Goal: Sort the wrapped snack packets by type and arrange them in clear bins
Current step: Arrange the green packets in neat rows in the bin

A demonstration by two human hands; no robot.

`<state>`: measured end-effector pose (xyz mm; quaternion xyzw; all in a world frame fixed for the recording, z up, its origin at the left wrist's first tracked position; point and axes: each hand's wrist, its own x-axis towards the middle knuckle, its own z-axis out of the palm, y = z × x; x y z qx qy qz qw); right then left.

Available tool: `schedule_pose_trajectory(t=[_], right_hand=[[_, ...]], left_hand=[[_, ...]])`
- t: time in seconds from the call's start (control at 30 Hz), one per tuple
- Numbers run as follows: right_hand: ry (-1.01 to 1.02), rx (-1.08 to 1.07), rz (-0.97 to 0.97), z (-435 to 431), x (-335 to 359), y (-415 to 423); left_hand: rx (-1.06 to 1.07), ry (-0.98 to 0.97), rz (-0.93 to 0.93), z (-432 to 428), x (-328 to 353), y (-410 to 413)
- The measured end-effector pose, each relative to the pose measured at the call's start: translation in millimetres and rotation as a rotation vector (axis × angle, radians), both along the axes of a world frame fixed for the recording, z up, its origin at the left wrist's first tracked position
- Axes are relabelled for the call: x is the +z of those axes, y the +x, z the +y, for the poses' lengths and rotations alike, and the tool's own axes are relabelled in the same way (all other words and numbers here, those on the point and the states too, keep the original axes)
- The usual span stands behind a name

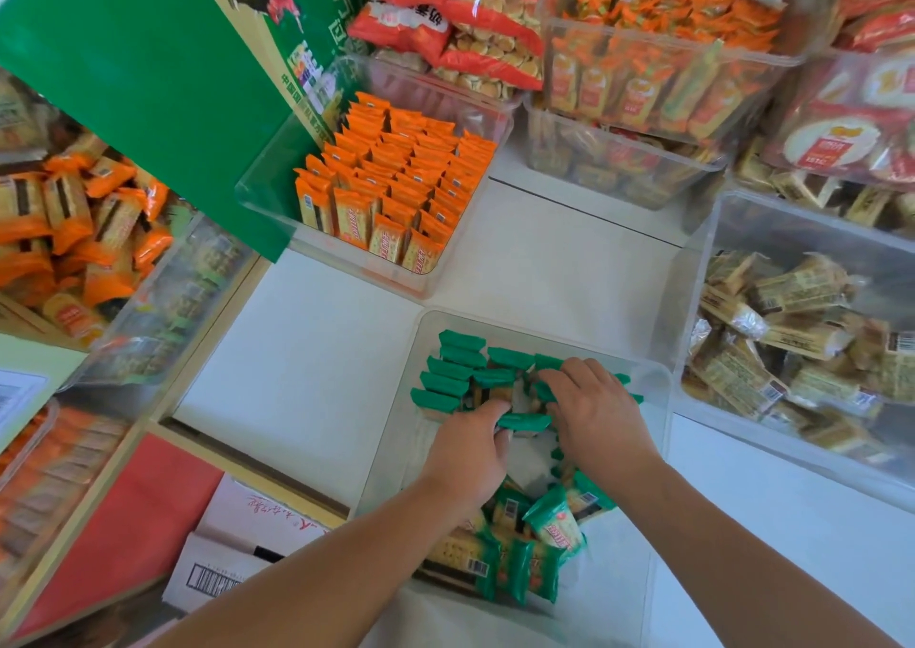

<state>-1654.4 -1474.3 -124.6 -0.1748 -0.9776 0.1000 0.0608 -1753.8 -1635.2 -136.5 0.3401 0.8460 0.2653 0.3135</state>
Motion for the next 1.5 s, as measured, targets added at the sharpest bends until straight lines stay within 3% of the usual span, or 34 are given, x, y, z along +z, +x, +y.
schedule_pose_trajectory(t=[0.27,0.47,0.67,0.77,0.83,0.9,1.0,1.13,1.33,1.5], right_hand=[[-0.158,-0.106,0.138,0,5,13],[-0.068,-0.145,0.013,-4,6,22],[-0.095,-0.246,0.116,-18,21,30],[-0.247,-0.292,0.160,-43,29,50],[-0.448,-0.284,0.019,-62,29,60],[-0.517,-0.222,-0.232,-77,29,65],[-0.423,-0.121,-0.542,-86,35,65],[-0.222,-0.036,-0.735,-89,38,62],[-0.072,-0.030,-0.788,-80,59,58],[-0.138,-0.187,-0.556,-58,103,45]], left_hand=[[-0.024,0.034,-0.001,31,-4,4],[0.012,0.042,-0.103,30,1,6],[-0.157,-0.111,-0.061,-22,22,-3],[-0.333,-0.185,-0.005,-49,26,-10],[-0.432,-0.180,0.069,-57,26,-11],[-0.494,-0.157,0.050,-62,26,-10],[-0.751,-0.237,0.000,-66,30,-11],[-0.929,-0.378,0.182,-59,35,-19],[-1.041,-0.531,0.352,-55,40,-24],[-0.815,-0.437,0.193,-70,48,-28]])
